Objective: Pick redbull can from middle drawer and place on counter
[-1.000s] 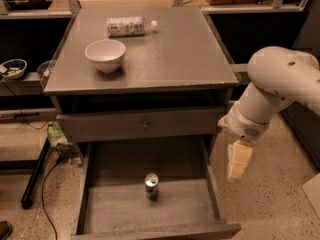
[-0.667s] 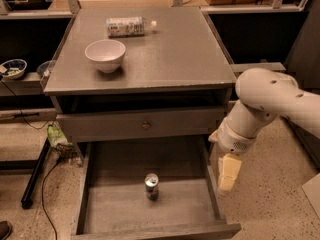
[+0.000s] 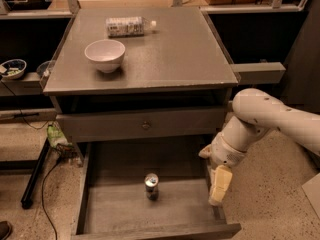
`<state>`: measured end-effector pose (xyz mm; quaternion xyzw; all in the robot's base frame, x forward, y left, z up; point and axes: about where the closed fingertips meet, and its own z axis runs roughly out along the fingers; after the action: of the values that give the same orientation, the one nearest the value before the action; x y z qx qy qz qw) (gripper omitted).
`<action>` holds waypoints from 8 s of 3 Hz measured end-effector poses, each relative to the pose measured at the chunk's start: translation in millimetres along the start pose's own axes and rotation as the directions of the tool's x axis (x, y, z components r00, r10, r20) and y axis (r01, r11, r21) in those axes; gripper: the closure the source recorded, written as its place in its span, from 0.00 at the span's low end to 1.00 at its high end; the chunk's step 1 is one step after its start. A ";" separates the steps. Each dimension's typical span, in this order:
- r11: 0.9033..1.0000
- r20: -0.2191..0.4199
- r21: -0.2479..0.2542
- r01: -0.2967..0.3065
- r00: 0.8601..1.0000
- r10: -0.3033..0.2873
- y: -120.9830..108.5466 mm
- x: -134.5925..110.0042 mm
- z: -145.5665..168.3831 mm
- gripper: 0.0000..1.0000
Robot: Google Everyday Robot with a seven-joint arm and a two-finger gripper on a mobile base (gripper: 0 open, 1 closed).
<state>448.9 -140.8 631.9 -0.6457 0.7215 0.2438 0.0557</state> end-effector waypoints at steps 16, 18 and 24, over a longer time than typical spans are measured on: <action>0.973 0.600 -0.229 -0.038 0.781 0.172 -66.5 -80.5 139.7 0.00; 0.971 0.624 -0.238 -0.017 0.764 0.166 -91.0 -84.4 160.6 0.00; 0.964 0.687 -0.266 0.017 0.705 0.177 -90.8 -101.6 177.1 0.00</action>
Offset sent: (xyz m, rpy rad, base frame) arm 0.0013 0.0021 -0.0111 0.2578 0.1249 0.0088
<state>510.7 21.9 491.7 -0.4727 0.6358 0.5636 0.2336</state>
